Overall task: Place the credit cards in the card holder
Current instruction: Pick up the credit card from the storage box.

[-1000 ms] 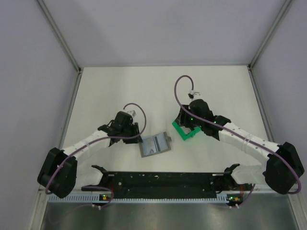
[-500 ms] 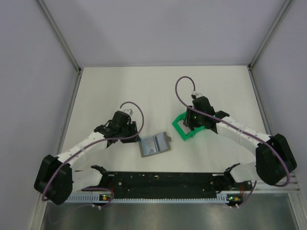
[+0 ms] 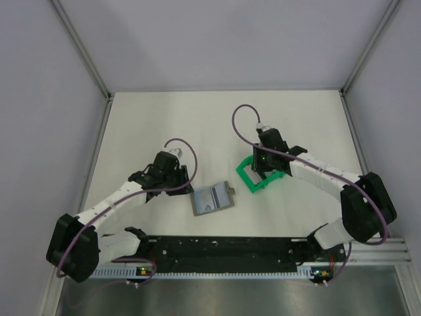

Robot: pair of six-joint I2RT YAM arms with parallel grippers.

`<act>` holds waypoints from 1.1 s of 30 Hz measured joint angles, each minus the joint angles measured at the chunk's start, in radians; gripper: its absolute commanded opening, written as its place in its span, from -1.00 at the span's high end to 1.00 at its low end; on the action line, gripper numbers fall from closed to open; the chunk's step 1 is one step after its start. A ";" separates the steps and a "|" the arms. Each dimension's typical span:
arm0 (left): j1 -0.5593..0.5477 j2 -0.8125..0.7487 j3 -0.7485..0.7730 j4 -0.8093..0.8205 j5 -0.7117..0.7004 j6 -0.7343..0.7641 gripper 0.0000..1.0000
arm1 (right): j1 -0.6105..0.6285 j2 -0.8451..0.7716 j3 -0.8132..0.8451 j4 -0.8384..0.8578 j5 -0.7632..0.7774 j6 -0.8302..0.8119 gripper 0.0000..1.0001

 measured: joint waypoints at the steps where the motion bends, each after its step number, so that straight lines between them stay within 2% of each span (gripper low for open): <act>1: 0.000 0.000 0.000 0.000 0.003 -0.001 0.15 | 0.000 0.006 0.003 -0.003 0.000 -0.004 0.57; 15: 0.000 0.001 0.000 0.002 0.014 -0.005 0.15 | 0.000 0.051 0.005 -0.013 0.011 -0.042 0.52; 33: 0.000 0.014 0.000 0.010 0.026 -0.005 0.16 | 0.000 0.082 0.039 -0.042 0.113 -0.072 0.53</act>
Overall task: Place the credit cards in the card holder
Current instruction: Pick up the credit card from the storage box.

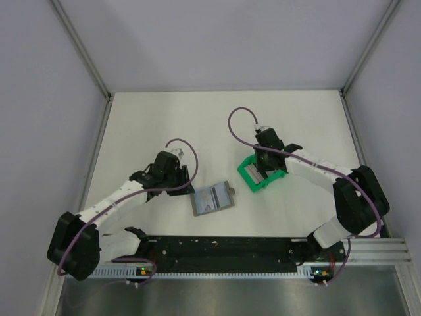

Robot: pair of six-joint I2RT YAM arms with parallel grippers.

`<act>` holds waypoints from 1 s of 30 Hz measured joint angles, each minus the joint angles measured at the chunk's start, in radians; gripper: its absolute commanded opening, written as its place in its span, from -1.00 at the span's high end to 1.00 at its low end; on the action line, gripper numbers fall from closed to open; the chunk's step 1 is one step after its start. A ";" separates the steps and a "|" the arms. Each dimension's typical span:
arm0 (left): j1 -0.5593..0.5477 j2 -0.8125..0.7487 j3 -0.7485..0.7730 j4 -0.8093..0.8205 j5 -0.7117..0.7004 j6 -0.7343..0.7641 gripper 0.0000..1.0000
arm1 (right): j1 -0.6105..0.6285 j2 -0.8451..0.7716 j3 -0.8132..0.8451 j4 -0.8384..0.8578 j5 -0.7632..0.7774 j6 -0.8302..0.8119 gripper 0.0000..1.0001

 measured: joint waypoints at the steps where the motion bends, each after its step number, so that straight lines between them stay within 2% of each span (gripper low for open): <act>1: 0.000 0.002 0.000 0.001 0.002 0.000 0.16 | 0.000 0.000 0.000 -0.001 0.006 -0.001 0.53; 5: 0.000 0.003 0.000 0.002 0.002 0.000 0.16 | -0.003 0.000 0.001 -0.008 0.019 -0.012 0.51; 11: 0.000 0.003 0.000 0.006 0.005 0.000 0.14 | -0.006 0.000 0.003 -0.017 0.012 -0.017 0.36; 21: 0.000 -0.006 0.031 0.014 0.042 0.000 0.09 | -0.121 -0.023 0.011 -0.042 0.002 -0.026 0.35; 30: -0.003 -0.007 0.034 0.034 0.092 0.000 0.07 | -0.127 -0.120 -0.071 -0.064 -0.097 0.002 0.33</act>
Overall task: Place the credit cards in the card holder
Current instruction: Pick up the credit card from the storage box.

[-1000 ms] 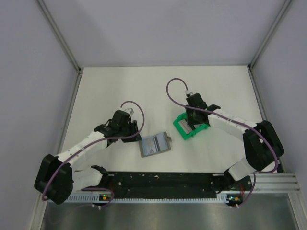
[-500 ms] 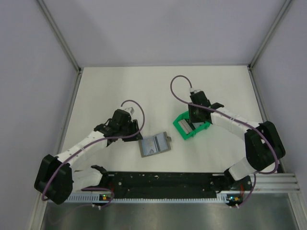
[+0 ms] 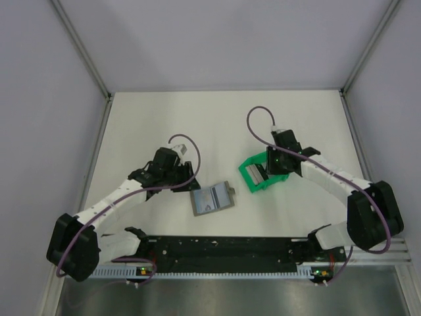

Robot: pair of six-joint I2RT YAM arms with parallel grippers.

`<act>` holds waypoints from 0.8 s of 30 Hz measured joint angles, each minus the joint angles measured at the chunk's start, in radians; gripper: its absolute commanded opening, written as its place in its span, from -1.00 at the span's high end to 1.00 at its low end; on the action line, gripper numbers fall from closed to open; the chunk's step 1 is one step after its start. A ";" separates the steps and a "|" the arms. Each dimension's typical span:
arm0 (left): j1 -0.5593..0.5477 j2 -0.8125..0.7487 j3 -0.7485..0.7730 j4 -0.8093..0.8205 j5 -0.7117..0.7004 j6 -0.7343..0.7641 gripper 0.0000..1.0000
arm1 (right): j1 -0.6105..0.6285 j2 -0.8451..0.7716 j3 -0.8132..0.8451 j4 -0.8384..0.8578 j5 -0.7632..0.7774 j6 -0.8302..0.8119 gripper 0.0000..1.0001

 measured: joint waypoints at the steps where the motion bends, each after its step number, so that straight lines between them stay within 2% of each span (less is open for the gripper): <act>1: 0.000 0.000 0.001 0.001 0.002 0.000 0.07 | 0.000 -0.017 -0.014 -0.001 -0.011 0.006 0.33; 6: -0.011 0.000 0.005 0.020 0.023 -0.007 0.02 | 0.000 -0.092 -0.077 -0.013 -0.063 0.033 0.31; 13: -0.077 0.013 0.043 0.060 0.030 -0.029 -0.05 | 0.000 -0.137 -0.101 -0.026 -0.077 0.054 0.15; 24: -0.229 0.279 0.233 0.158 0.018 -0.054 -0.08 | 0.000 -0.024 -0.012 0.016 -0.074 0.061 0.05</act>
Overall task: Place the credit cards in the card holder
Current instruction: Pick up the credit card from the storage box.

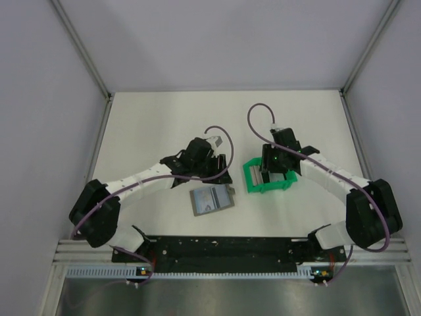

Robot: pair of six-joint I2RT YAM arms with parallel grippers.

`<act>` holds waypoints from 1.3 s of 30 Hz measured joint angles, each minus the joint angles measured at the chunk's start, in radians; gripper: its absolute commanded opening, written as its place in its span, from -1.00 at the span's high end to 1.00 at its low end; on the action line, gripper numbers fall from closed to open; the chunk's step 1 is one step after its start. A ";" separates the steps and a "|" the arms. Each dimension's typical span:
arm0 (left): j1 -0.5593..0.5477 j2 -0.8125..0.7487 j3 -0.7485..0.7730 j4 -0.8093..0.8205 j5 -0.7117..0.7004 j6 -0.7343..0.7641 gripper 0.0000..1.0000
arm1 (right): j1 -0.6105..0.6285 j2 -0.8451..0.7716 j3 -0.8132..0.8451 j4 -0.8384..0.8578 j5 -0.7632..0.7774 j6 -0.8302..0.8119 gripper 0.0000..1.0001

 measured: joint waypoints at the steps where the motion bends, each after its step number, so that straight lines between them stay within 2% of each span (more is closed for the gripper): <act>1: -0.006 0.020 0.012 0.004 0.000 -0.002 -0.08 | 0.000 0.010 0.004 0.006 -0.001 0.000 0.05; 24: -0.045 0.345 0.215 0.046 0.031 -0.056 -0.05 | 0.000 0.114 0.016 0.058 -0.025 -0.001 0.00; 27: -0.048 0.379 0.236 0.056 0.038 -0.065 -0.05 | 0.000 0.114 0.016 0.058 -0.021 -0.005 0.07; 31: -0.050 0.408 0.247 0.061 0.042 -0.075 -0.04 | 0.000 0.114 0.016 0.059 -0.018 -0.008 0.27; 39: -0.050 0.442 0.247 0.062 0.042 -0.079 -0.02 | 0.000 0.103 0.016 0.055 0.017 -0.021 0.46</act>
